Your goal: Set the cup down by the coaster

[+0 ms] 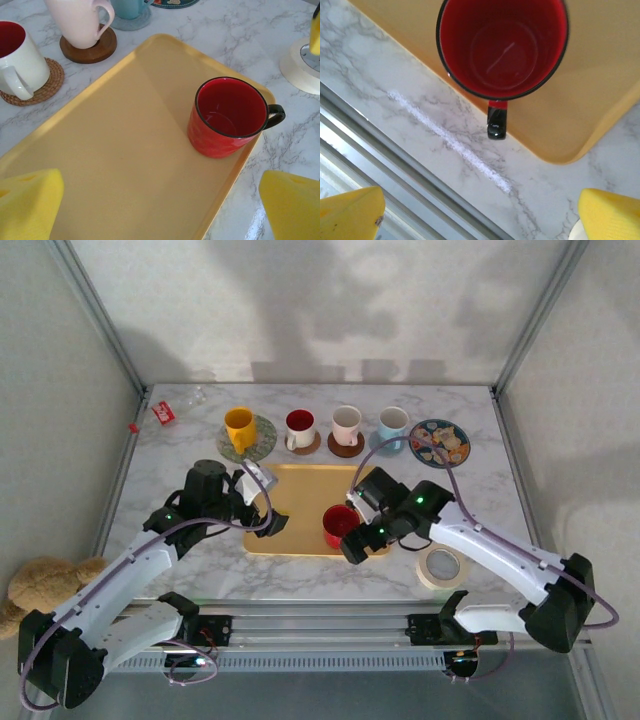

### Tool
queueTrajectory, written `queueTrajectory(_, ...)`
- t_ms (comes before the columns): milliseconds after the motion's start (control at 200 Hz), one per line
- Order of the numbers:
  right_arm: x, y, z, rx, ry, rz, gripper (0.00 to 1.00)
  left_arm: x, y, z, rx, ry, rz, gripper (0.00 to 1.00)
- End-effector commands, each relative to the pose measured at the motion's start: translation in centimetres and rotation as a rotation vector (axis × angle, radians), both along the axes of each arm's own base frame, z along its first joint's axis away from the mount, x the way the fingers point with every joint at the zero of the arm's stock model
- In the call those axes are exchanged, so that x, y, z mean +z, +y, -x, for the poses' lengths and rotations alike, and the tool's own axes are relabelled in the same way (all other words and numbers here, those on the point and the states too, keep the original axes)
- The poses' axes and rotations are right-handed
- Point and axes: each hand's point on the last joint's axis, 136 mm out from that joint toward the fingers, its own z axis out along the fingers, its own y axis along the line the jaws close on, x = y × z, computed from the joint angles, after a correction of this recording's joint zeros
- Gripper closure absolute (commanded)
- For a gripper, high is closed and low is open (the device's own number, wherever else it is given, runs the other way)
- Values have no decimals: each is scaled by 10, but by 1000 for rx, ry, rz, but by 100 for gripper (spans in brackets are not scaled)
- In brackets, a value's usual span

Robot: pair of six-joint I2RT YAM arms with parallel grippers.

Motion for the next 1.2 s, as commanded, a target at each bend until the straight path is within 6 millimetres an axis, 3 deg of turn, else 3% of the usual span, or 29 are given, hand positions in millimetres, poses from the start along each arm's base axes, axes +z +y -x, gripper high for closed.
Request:
queueTrajectory(0, -15, 12, 4, -24, 45, -4, 1, 2, 4, -4, 25, -15, 13, 0)
queueTrajectory(416, -58, 26, -1, -14, 88, 33, 6, -7, 9, -6, 54, 4, 12, 0)
queueTrajectory(686, -80, 27, -6, -13, 96, 77, 21, -7, 10, -7, 73, 14, 20, 0)
queueTrajectory(1196, -95, 24, -16, -8, 46, 114, 53, -4, 9, -18, 100, 24, 23, 0)
